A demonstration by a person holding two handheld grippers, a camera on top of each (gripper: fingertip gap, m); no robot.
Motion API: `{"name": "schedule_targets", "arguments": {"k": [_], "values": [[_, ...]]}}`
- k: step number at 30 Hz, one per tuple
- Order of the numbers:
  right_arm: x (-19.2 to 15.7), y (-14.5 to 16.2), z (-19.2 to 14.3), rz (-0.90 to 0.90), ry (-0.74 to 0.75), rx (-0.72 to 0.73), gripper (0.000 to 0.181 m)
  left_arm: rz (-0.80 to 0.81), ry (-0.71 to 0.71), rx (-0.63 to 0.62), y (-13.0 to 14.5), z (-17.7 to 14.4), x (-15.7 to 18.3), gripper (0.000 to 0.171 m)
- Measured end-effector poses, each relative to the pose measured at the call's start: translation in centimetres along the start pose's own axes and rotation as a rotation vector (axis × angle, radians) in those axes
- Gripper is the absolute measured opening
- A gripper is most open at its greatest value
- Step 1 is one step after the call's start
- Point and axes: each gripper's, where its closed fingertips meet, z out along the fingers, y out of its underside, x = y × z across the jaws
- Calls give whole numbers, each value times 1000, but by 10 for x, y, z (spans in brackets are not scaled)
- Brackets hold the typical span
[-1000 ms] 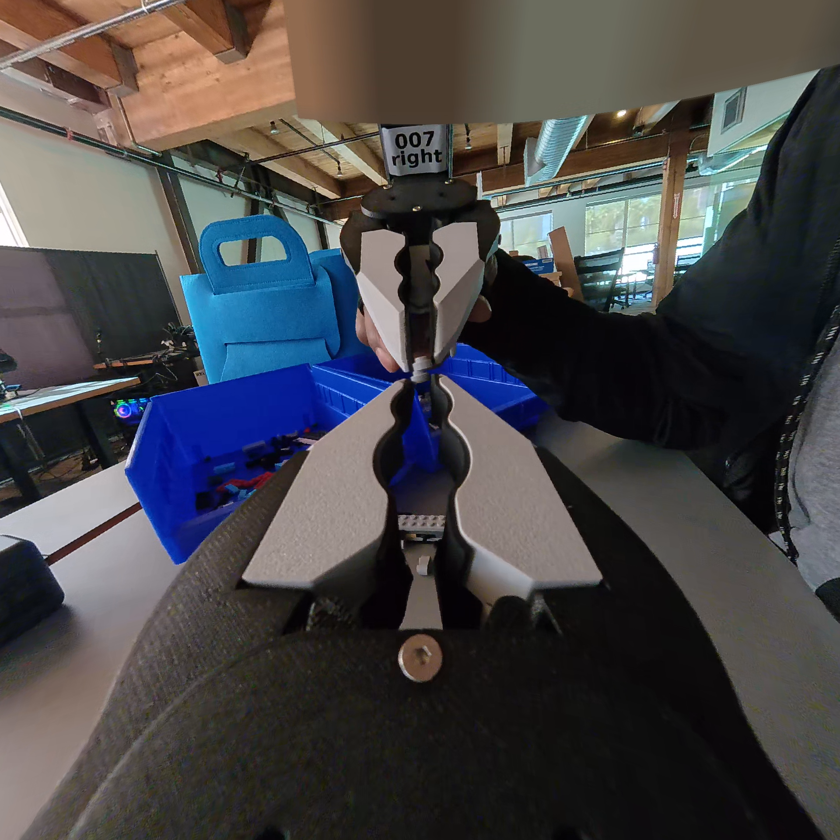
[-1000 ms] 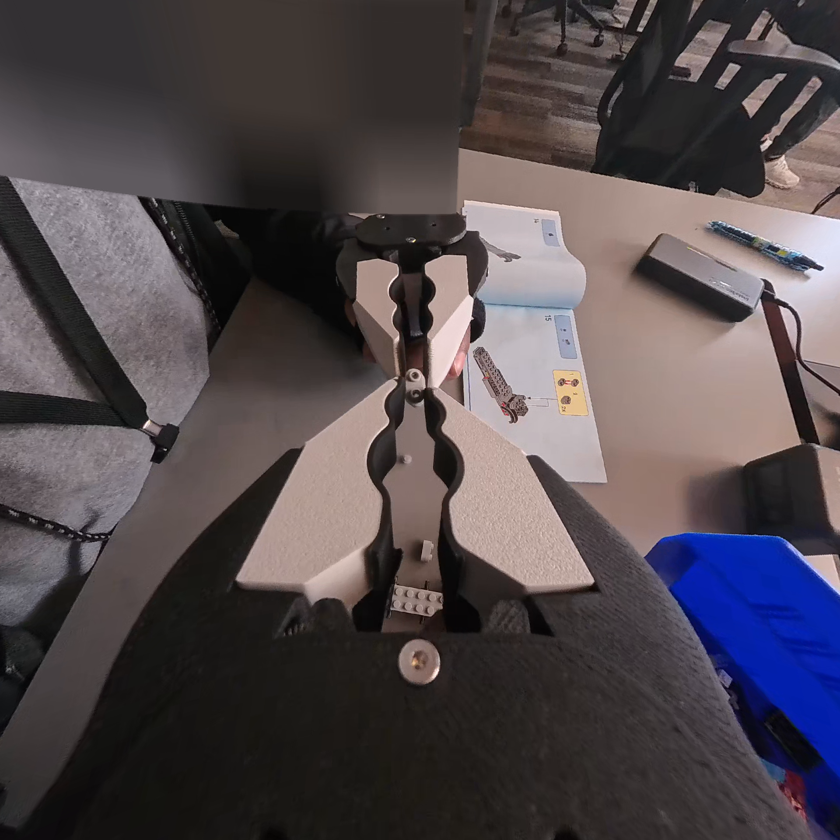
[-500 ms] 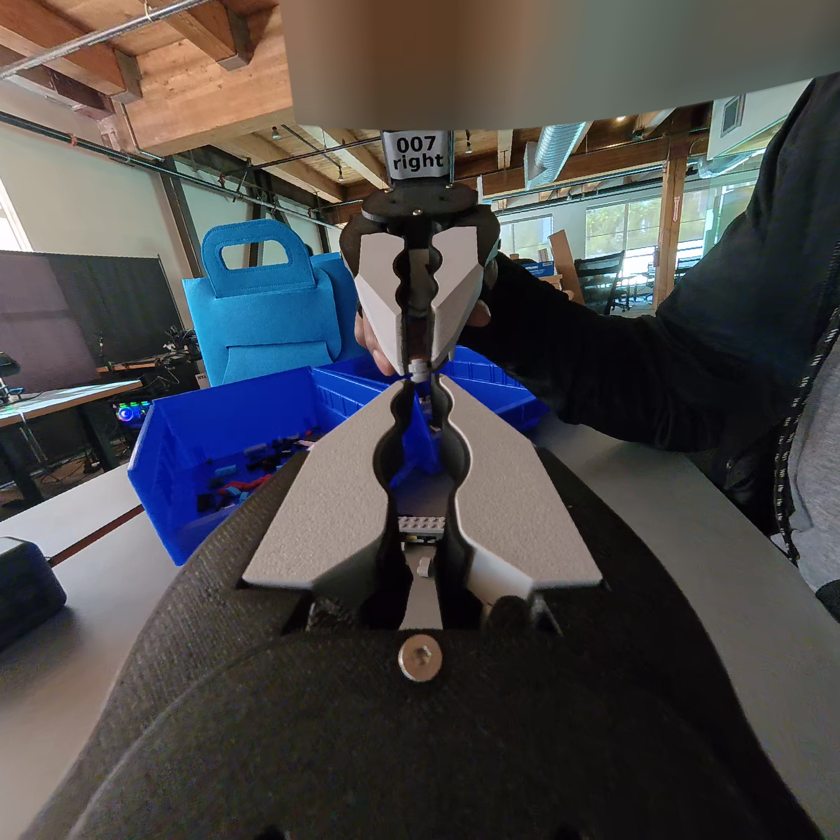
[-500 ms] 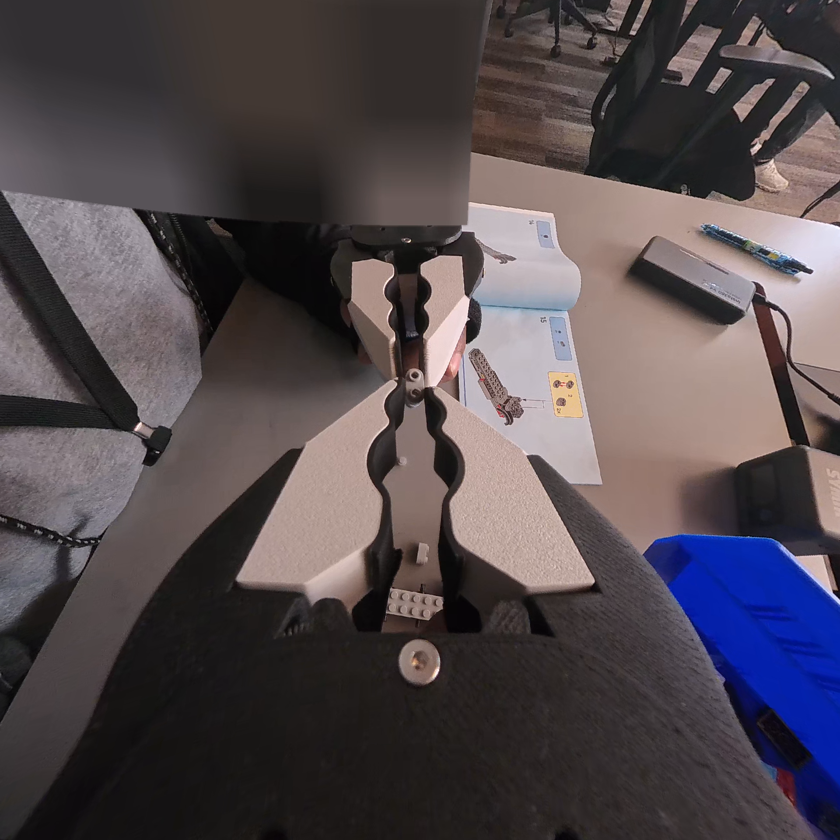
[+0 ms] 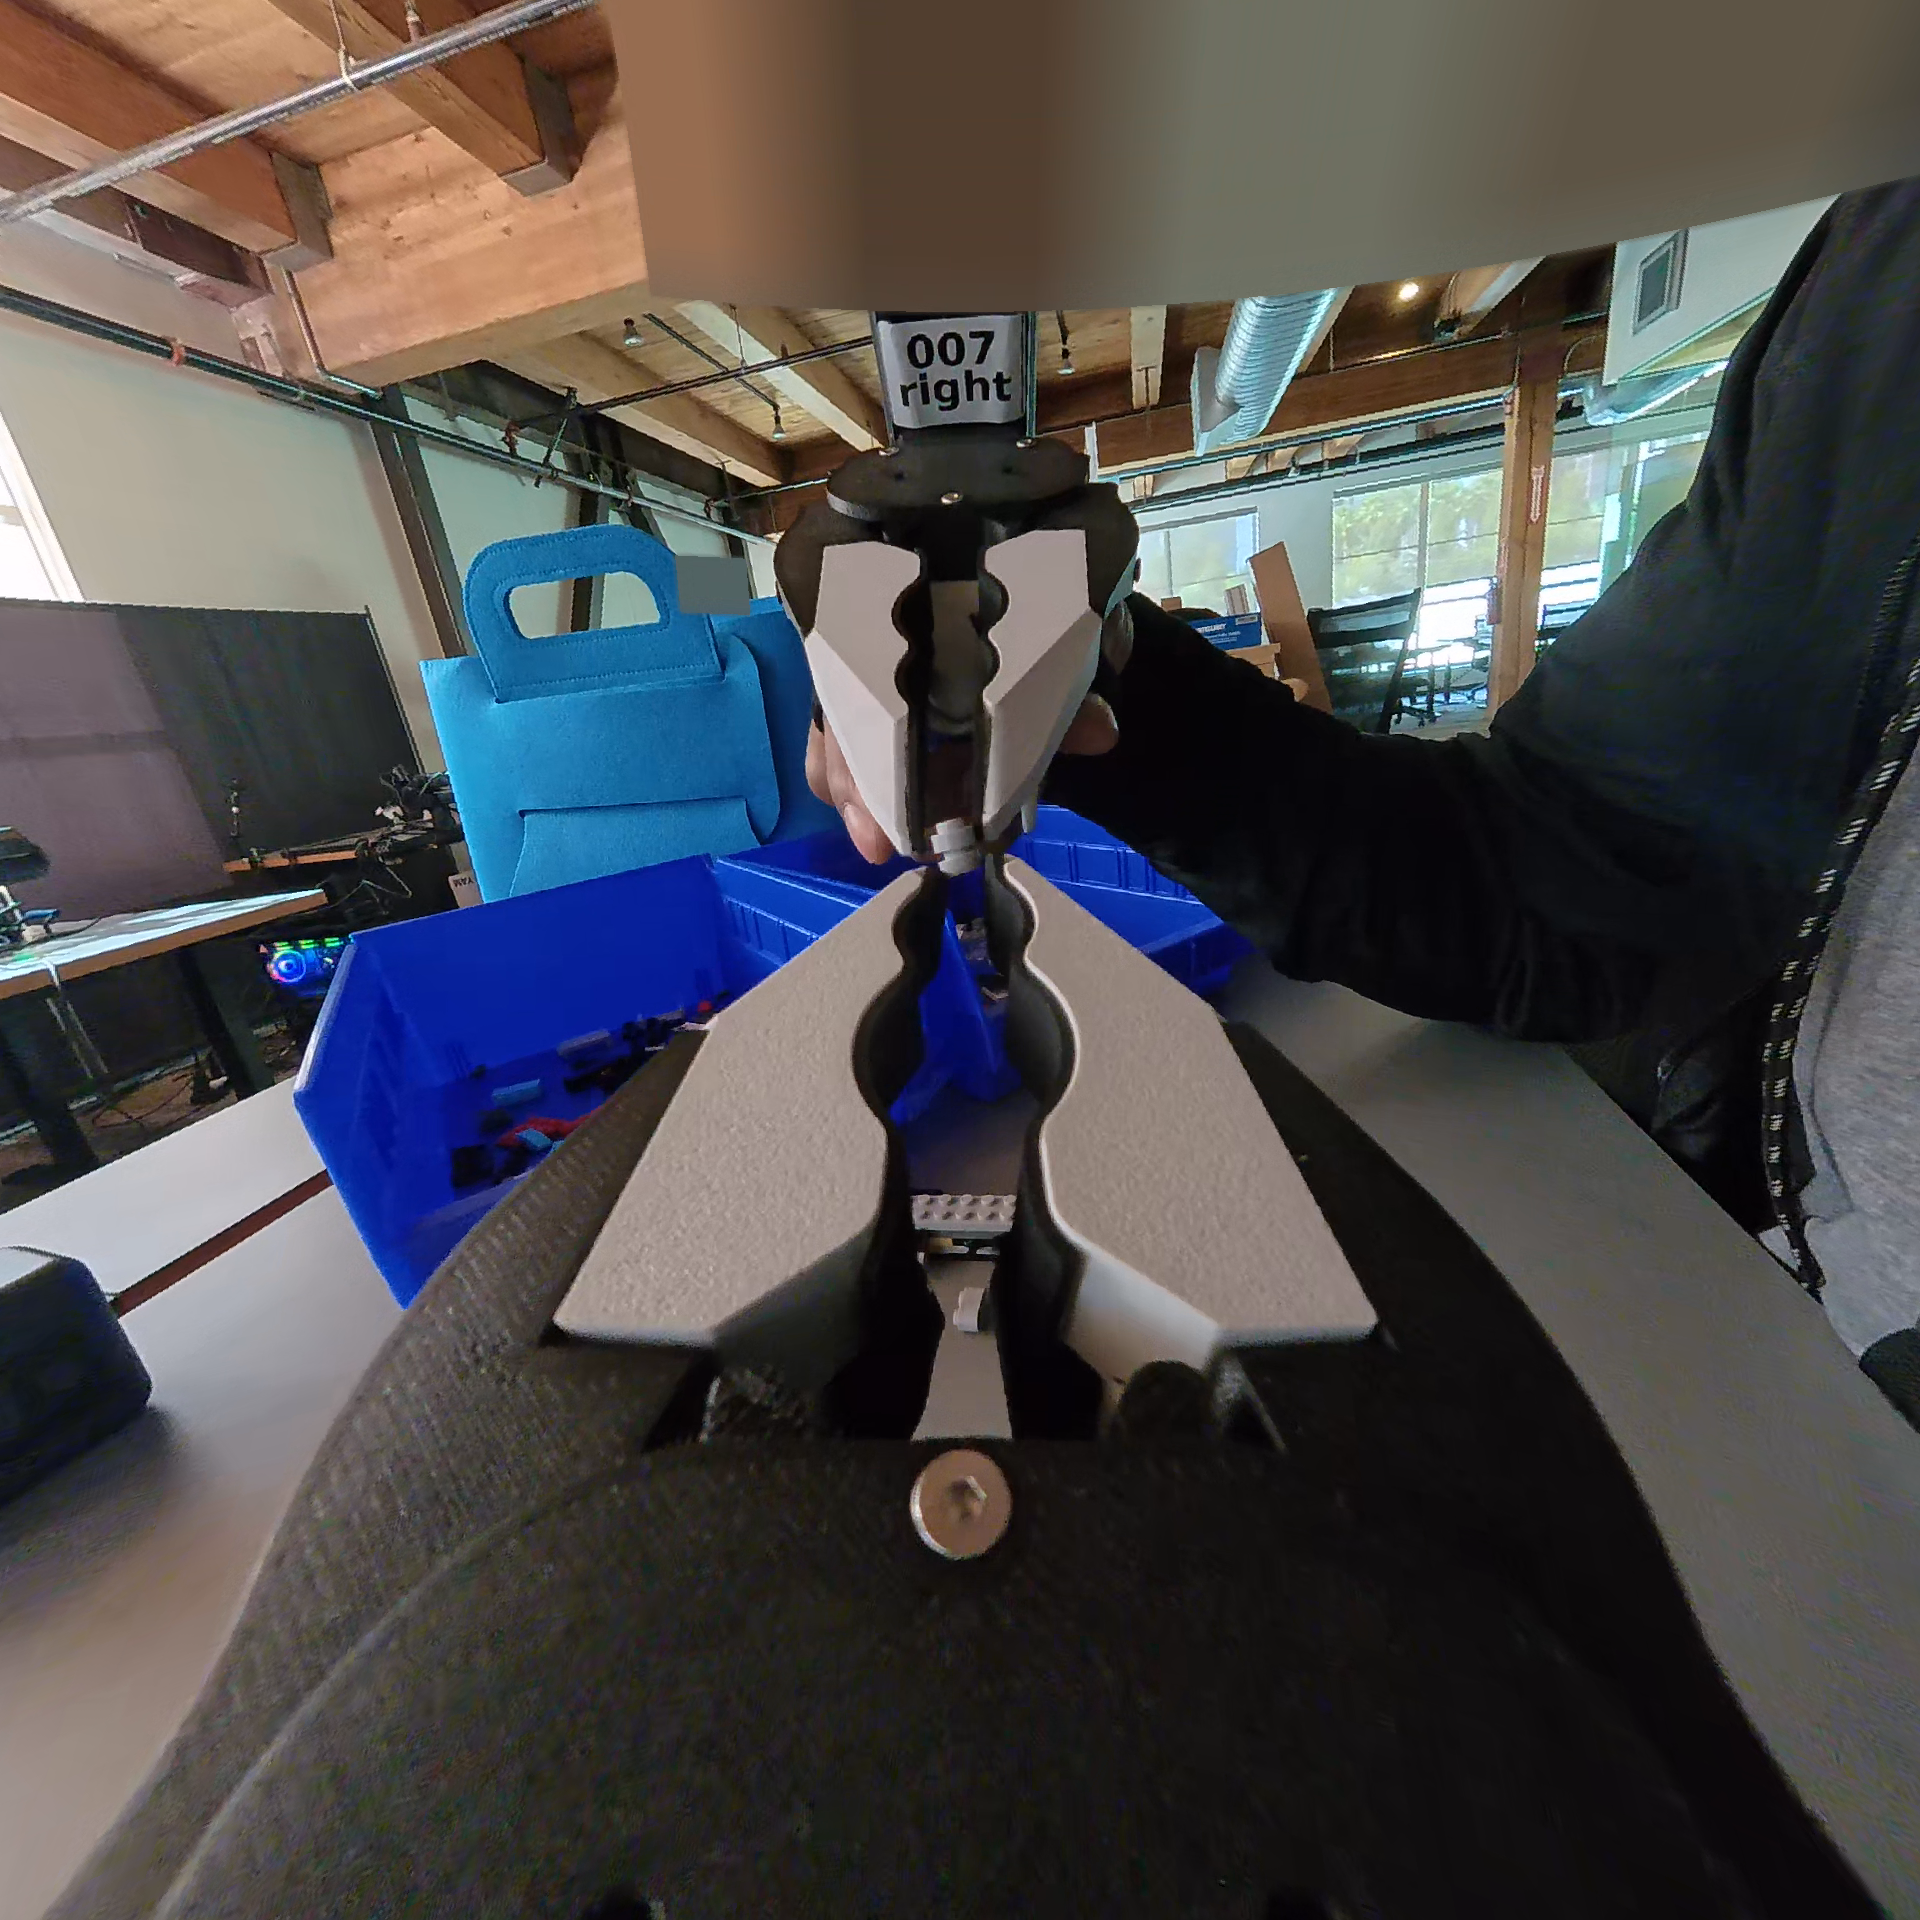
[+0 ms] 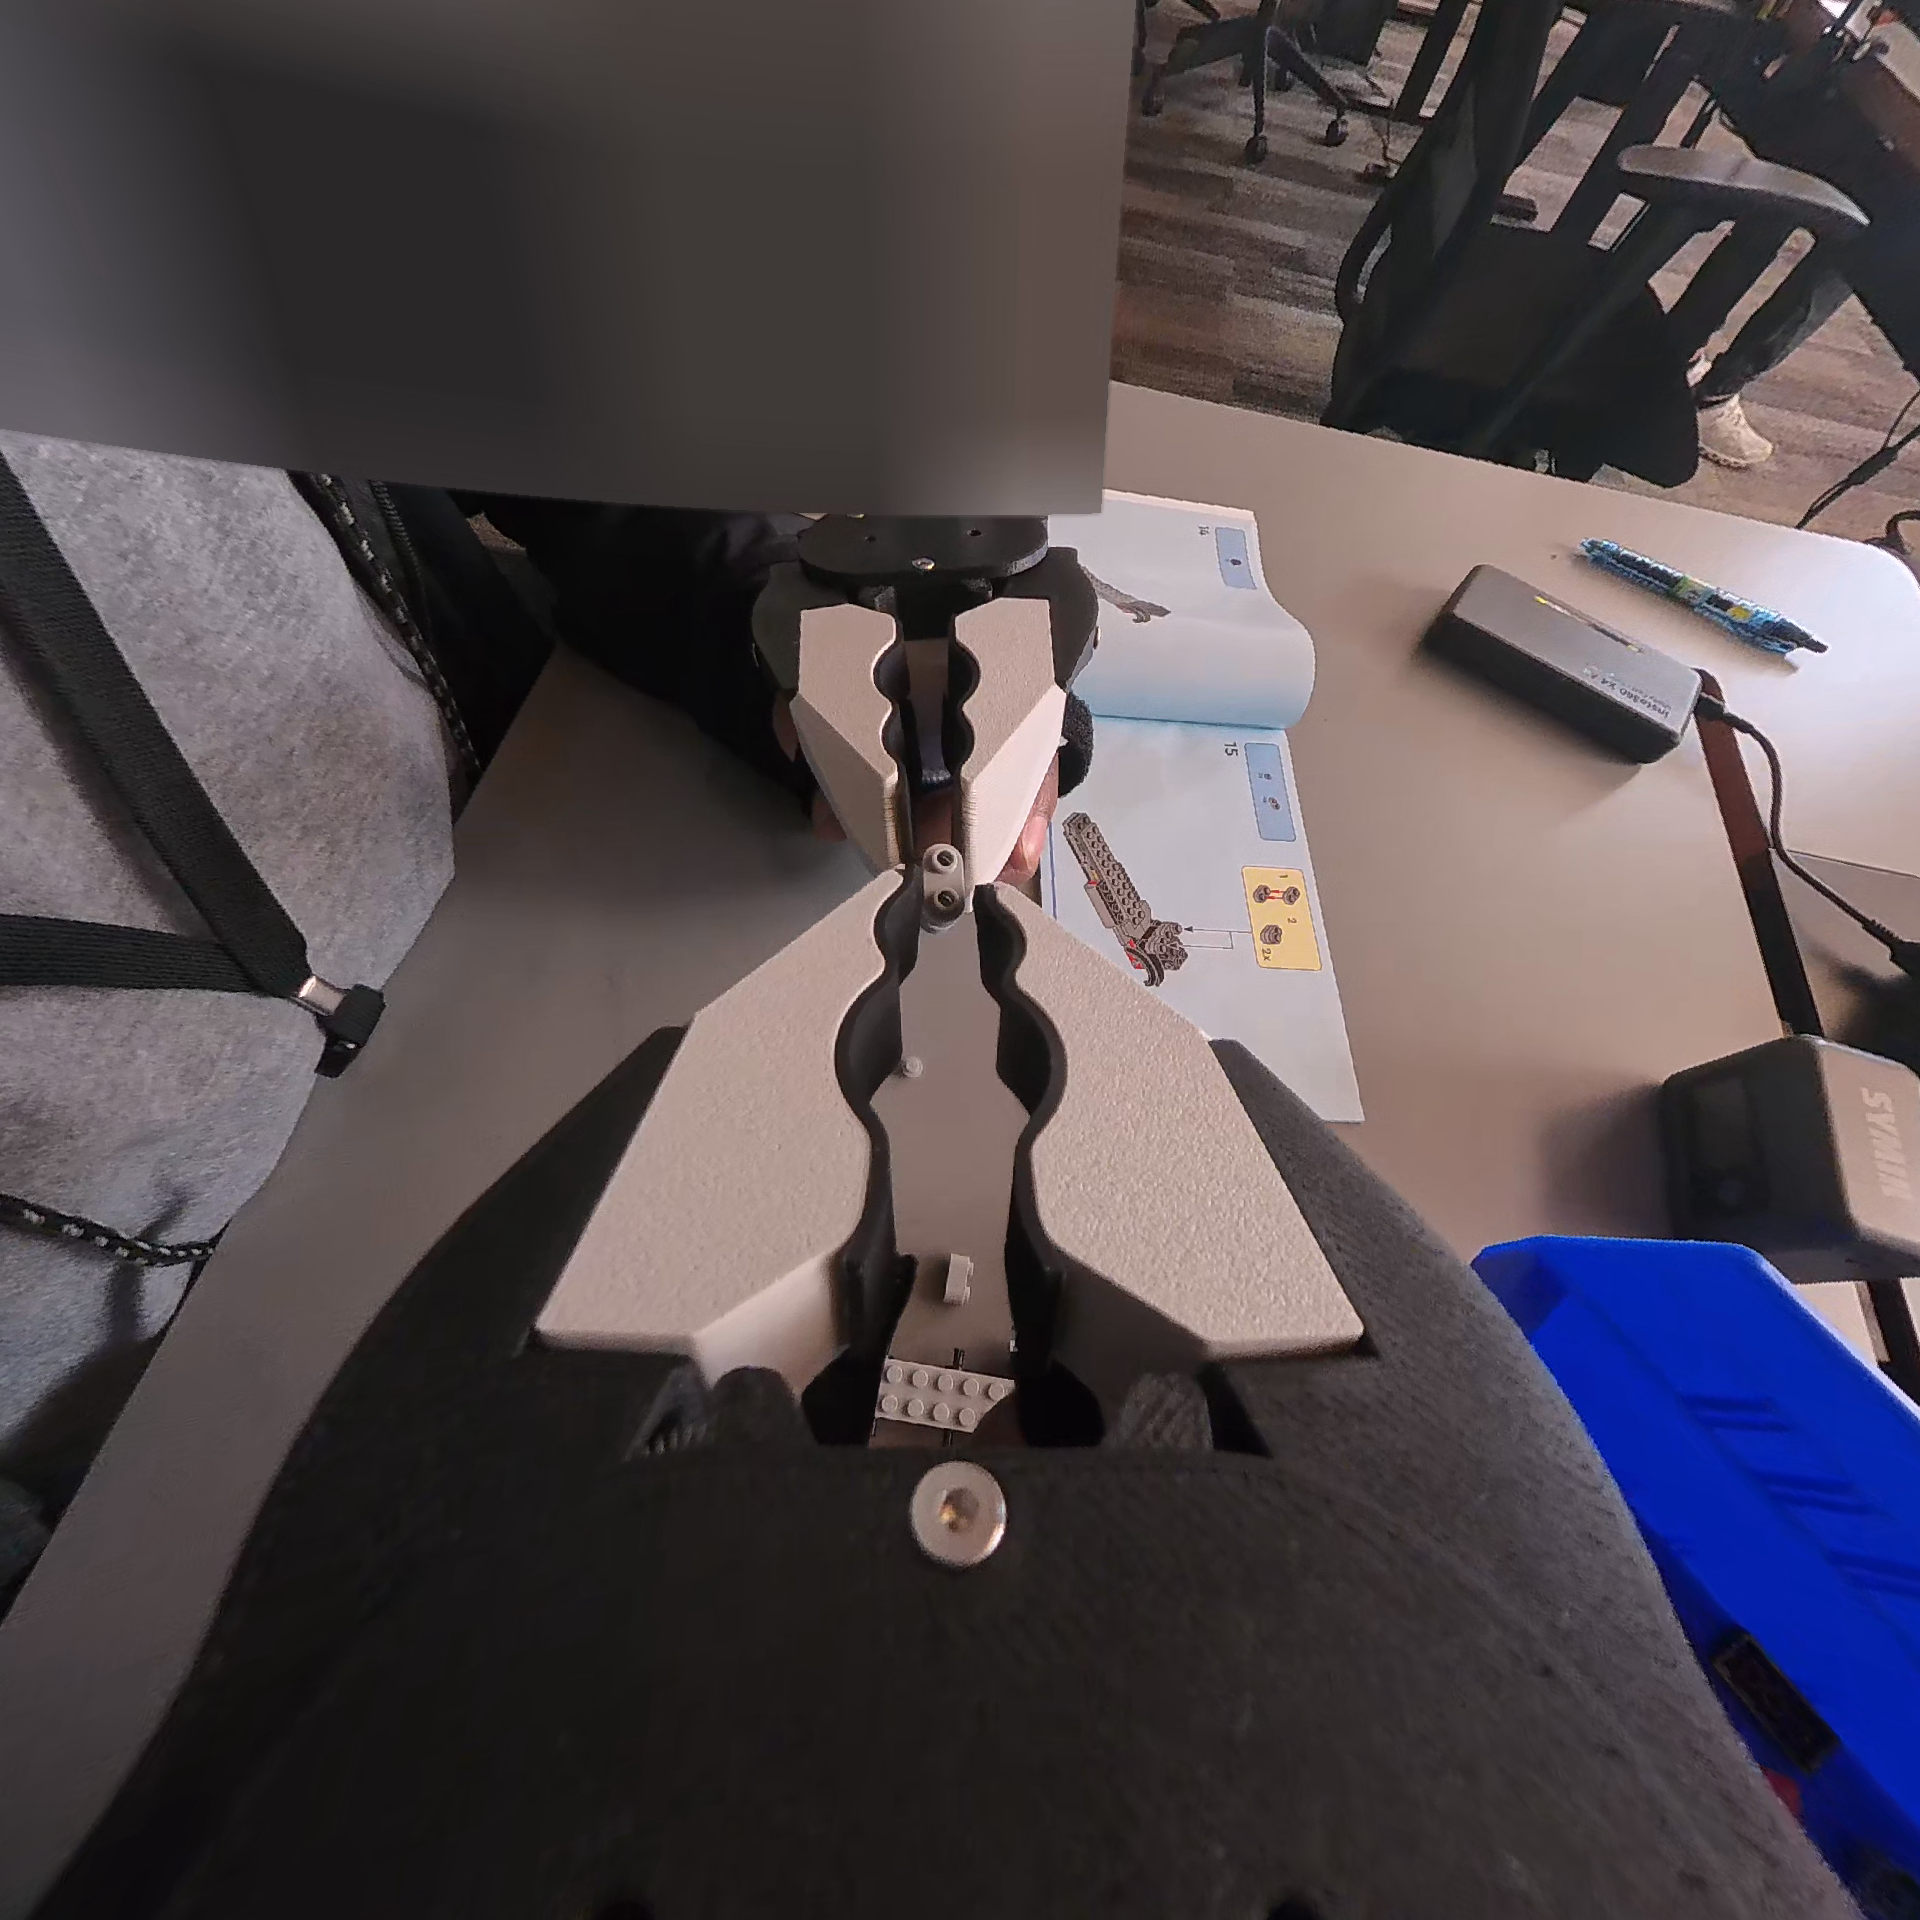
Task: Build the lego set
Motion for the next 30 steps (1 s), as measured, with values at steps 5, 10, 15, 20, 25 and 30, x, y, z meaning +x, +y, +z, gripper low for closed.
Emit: {"name": "schedule_targets", "arguments": {"k": [5,10,15,20,25,30], "values": [[0,-1,-1,-2,3,6,11,4,5,5,-1,0,1,8],[0,0,0,0,-4,9,11,-6,0,-4,2,0,-1,8],[-1,1,0,-6,-10,15,11,-11,3,-3,3,0,-1,8],[-1,0,0,-14,-12,32,10,-13,5,3,2,-1,-1,8],[-1,-3,1,-45,-6,56,9,-25,16,23,-1,-2,-1,8],[-3,-7,1,-88,0,80,7,-52,35,48,-4,-3,1,8]]}}
